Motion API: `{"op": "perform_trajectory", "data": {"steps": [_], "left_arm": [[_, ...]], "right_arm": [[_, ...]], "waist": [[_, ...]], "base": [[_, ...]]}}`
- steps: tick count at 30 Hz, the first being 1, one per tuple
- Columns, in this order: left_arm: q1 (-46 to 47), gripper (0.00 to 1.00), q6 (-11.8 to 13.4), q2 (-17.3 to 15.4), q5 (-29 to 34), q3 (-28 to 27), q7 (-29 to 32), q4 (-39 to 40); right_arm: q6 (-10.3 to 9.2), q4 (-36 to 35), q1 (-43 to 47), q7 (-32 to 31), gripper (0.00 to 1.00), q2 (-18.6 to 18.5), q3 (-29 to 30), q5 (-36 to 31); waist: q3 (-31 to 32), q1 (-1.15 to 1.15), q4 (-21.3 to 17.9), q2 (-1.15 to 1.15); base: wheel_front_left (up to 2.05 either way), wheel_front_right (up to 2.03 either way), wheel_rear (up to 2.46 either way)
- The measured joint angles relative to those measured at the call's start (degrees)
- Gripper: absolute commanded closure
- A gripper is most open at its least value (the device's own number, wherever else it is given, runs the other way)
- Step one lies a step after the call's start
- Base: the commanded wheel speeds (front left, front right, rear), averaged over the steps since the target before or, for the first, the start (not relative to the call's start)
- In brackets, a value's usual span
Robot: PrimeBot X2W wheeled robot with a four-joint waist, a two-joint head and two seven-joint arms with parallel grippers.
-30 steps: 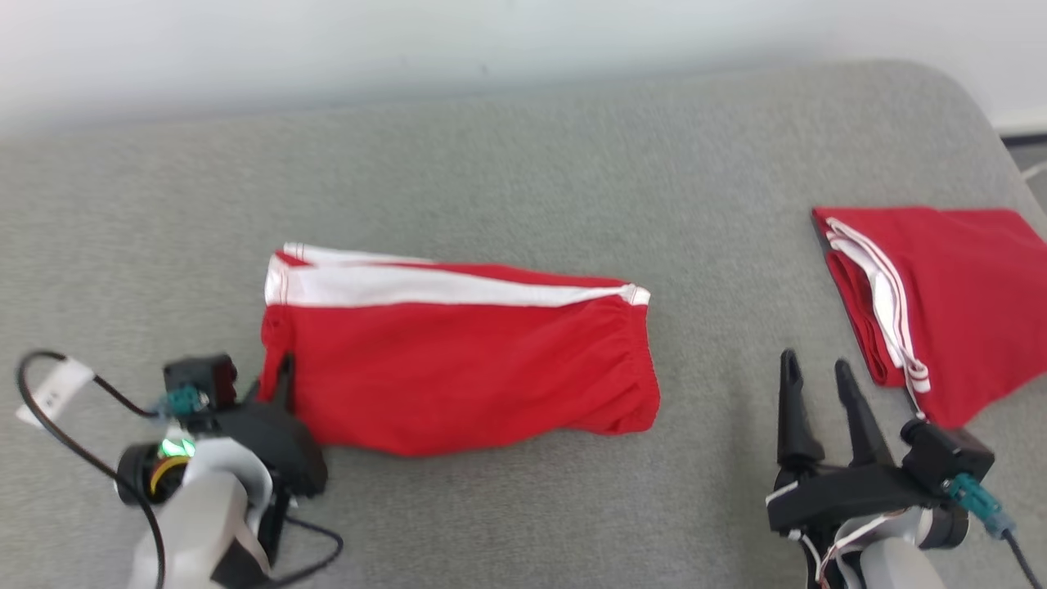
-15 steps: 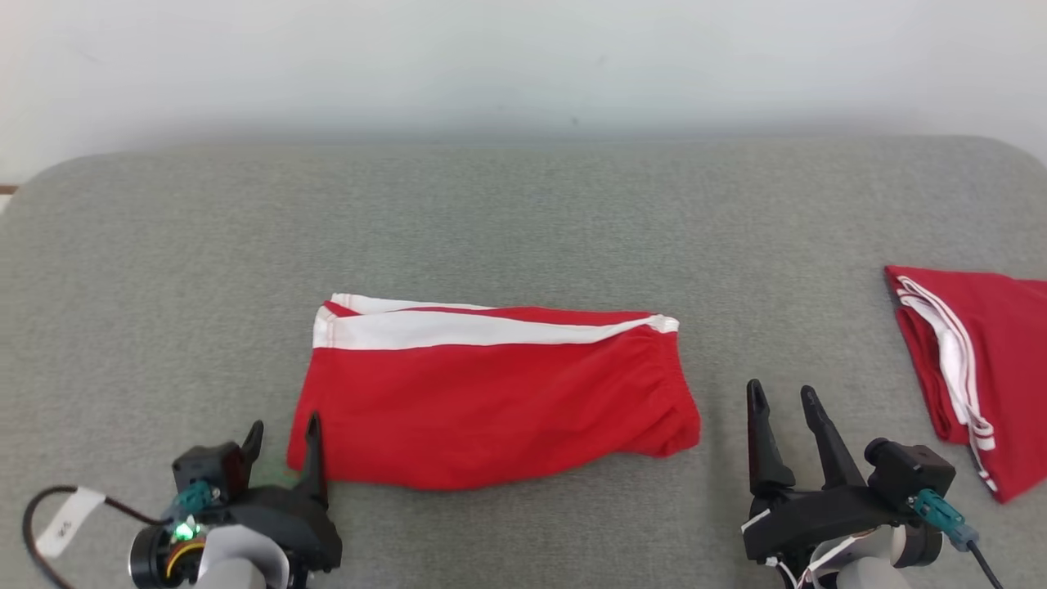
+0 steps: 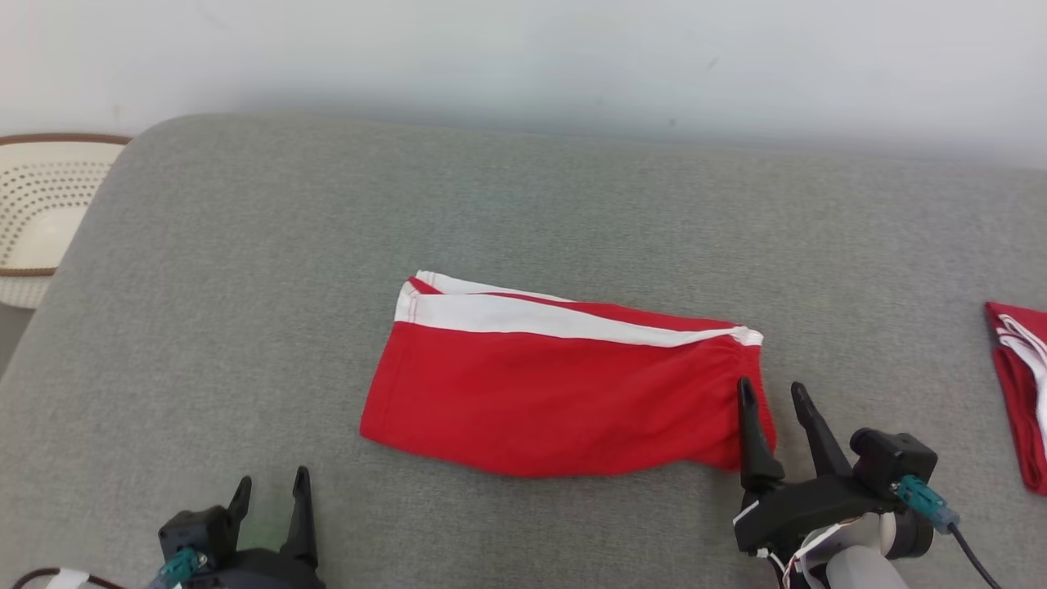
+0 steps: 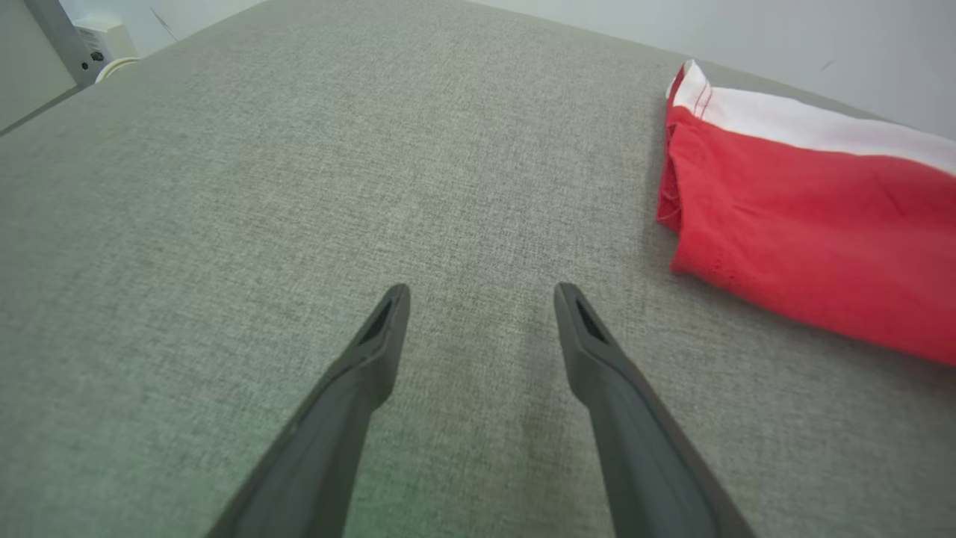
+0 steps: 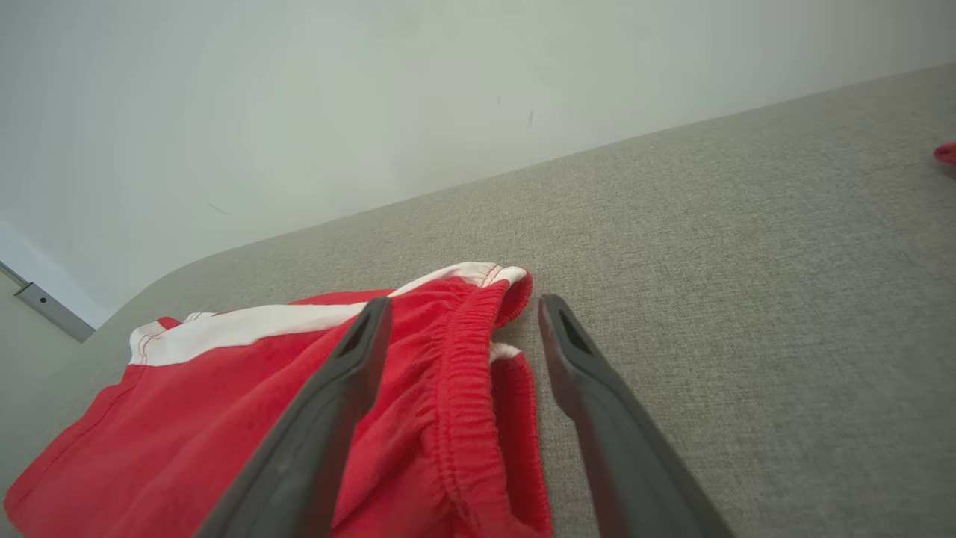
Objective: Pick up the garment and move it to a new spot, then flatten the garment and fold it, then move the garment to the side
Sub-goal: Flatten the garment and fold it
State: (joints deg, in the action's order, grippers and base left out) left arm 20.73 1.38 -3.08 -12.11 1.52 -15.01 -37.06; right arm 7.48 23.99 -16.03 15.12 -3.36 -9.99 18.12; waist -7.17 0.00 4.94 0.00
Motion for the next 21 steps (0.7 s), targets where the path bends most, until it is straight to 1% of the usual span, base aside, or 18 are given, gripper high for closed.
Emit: {"op": "perform_trajectory", "data": {"steps": [5,9,12,16,21], "left_arm": [[-1.12,0.0,-0.53,0.03,0.15,-0.74,0.0,0.09],[-1.16,0.0,-0.86,0.12,0.24,-0.88,0.0,-0.19],[-1.19,0.0,-1.0,0.13,0.2,-0.88,-0.01,-0.36],[-1.19,0.0,-1.03,0.16,-0.19,-0.51,0.0,-0.42],[-1.12,0.0,-1.01,0.18,-0.79,0.7,-0.01,-0.4]], "right_arm": [[0.0,4.53,-0.55,0.0,0.0,0.16,1.44,-2.21],[0.0,7.33,-1.01,0.0,0.0,0.2,3.12,-3.6],[0.0,9.17,-1.09,0.0,0.0,0.25,3.2,-4.03],[0.0,11.92,-1.65,0.02,0.0,0.3,3.23,-3.91],[0.0,15.48,-3.18,0.38,0.0,0.14,1.78,-0.97]], "waist": [[-0.32,0.0,1.67,0.0],[-0.8,0.0,1.86,0.0],[-1.15,0.0,1.74,0.0],[-1.6,0.0,1.61,0.0],[-1.66,0.0,2.09,0.0]], "base": [[0.0,0.0,0.0],[0.0,0.0,0.0],[0.0,0.0,0.0],[0.0,0.0,0.0],[0.0,0.0,0.0]]}}
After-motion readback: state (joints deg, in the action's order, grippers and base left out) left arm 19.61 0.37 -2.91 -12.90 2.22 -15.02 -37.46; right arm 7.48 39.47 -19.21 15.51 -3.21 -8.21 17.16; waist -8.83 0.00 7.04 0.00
